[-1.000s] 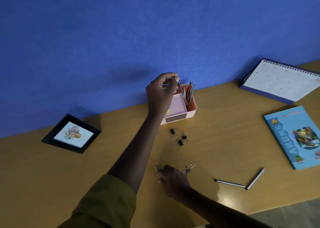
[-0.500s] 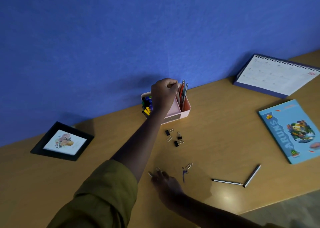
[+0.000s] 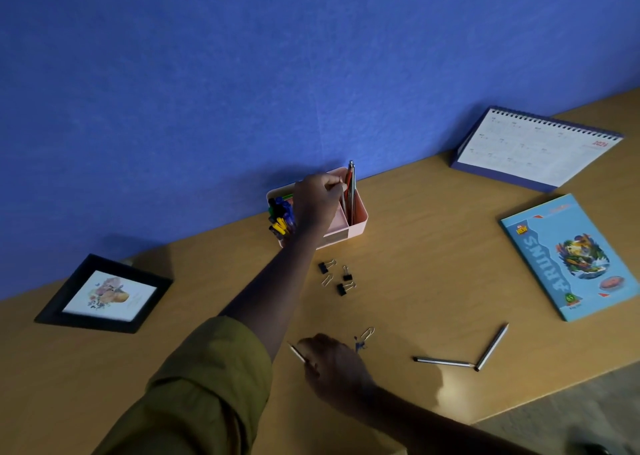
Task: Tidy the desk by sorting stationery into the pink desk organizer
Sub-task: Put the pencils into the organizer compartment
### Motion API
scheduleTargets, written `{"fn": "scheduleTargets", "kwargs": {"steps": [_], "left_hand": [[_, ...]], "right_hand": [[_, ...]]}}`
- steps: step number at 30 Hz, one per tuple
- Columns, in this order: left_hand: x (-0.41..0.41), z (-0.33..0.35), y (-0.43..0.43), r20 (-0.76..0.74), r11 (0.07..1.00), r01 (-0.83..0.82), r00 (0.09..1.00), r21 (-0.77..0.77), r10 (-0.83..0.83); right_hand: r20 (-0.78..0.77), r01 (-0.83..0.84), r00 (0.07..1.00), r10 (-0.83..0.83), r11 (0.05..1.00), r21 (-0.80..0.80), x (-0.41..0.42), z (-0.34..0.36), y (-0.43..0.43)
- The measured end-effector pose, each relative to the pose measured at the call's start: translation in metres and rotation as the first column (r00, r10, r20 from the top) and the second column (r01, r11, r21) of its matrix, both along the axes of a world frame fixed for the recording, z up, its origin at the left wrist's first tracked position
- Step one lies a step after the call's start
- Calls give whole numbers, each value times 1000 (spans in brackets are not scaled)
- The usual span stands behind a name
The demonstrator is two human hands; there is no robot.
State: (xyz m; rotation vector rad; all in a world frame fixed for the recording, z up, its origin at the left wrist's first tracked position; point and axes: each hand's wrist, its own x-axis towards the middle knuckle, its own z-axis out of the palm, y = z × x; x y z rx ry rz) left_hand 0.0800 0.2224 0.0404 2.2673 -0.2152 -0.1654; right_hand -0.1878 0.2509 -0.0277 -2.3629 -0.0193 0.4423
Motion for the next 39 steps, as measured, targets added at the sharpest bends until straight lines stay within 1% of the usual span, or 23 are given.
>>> {"fn": "scheduleTargets", "kwargs": {"steps": [5,9,14,18,22,24,27,30,34,37,39], "left_hand": [[0,3,-2,-16,1000,5,1000,13,-5],[-1,5,0,-22,1000,-10,1000,-10,9],[-7,5,5,-55,995,-71,996,-70,67],[-17,5,11,-85,976,-177,982,-126,167],[-29,3,18,-95,972,-206,976,-110,196],[-35,1,22,-108,971,-211,974,-115,199],[-41,-1,25,-124,966,-217,972,-139,201],[-46,0,27,-106,971,-207,975,-122,195],[-52,-5,30,-119,975,-180,979,-127,165],[-55,-8,31,-101,982,-170,982,-78,161],[-59,-11,31,-107,981,-170,981,-94,160]], "right_hand": [[23,192,980,-196,974,124,14,31,-38],[109,314,934,-340,928,200,35,51,-74],[238,389,864,-444,888,243,88,81,-119],[408,386,782,-471,880,276,137,101,-147],[484,425,715,-506,863,274,180,107,-163],[483,444,715,-505,862,245,197,101,-165],[440,465,753,-490,869,172,212,85,-165],[420,478,779,-465,874,81,217,64,-162],[389,525,776,-497,850,40,220,46,-160],[381,555,765,-519,832,17,224,41,-159],[374,556,770,-516,831,3,226,39,-158]]}}
